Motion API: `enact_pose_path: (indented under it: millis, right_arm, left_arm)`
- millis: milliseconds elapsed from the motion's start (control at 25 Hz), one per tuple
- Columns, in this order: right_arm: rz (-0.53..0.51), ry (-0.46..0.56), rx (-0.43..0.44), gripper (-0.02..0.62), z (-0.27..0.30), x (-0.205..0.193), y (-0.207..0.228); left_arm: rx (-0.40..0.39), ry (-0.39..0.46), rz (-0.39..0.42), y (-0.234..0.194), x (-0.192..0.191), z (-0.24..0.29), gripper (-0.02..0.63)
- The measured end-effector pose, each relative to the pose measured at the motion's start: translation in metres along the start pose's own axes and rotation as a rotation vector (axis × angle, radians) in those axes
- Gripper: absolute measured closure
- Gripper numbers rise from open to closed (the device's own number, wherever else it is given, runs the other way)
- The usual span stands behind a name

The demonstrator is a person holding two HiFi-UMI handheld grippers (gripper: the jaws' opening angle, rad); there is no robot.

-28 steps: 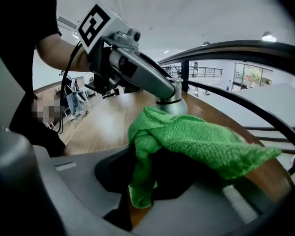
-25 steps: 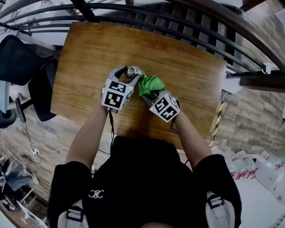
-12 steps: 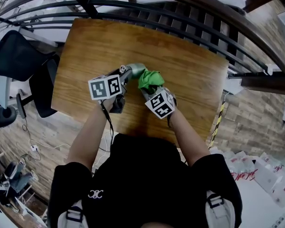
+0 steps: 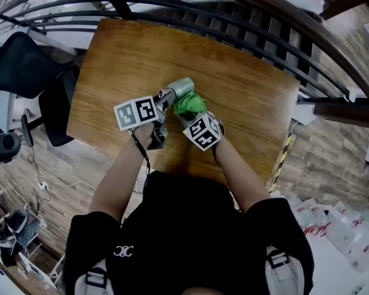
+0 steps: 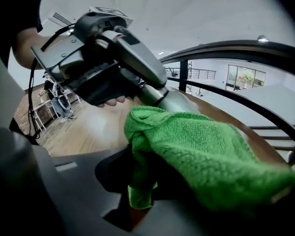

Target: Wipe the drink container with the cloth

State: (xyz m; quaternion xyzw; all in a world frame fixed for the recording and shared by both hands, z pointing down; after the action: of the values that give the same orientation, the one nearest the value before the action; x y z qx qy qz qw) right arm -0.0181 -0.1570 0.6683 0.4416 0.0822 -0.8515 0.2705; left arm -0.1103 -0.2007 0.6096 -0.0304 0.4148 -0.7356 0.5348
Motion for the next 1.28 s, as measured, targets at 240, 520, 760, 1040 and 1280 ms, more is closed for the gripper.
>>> enact_pose_path:
  millis: [240,520,760,1040,1280]
  right_arm:
    - [0.138,-0.048,-0.169,0.528,-0.013,-0.003,0.053]
    - [0.075,-0.018,-0.010,0.528,-0.004,0.008,0.003]
    - [0.017,0.011,0.059,0.528,0.003,0.011,-0.017]
    - [0.090,-0.014,-0.129,0.528,-0.024,0.011,0.045]
    - [0.095,0.136,-0.179,0.528,-0.048,0.049,0.059]
  left_arm:
    - [-0.017,0.004,-0.085,-0.004,-0.005,0.002,0.318]
    - [-0.034,-0.004,-0.160,-0.006,-0.008,0.003,0.318]
    - [-0.032,-0.023,-0.106,-0.002,-0.009,0.003,0.318]
    - [-0.002,-0.043,0.049,0.000,-0.009,0.001,0.318]
    - [0.063,-0.050,0.316,0.012,-0.006,-0.001,0.318]
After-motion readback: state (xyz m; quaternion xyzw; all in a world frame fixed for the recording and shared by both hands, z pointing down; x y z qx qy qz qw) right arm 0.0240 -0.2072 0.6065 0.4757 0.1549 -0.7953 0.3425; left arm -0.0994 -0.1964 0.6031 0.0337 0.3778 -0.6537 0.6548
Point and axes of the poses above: the fingertips, and each gripper's own axes: z forward along the fingers, y to its right, x out of its top, the point moved 4 cm from there along -z, backward along the fingers, and after that the axes turned 5 degrees about y, right-handed, at the moved point
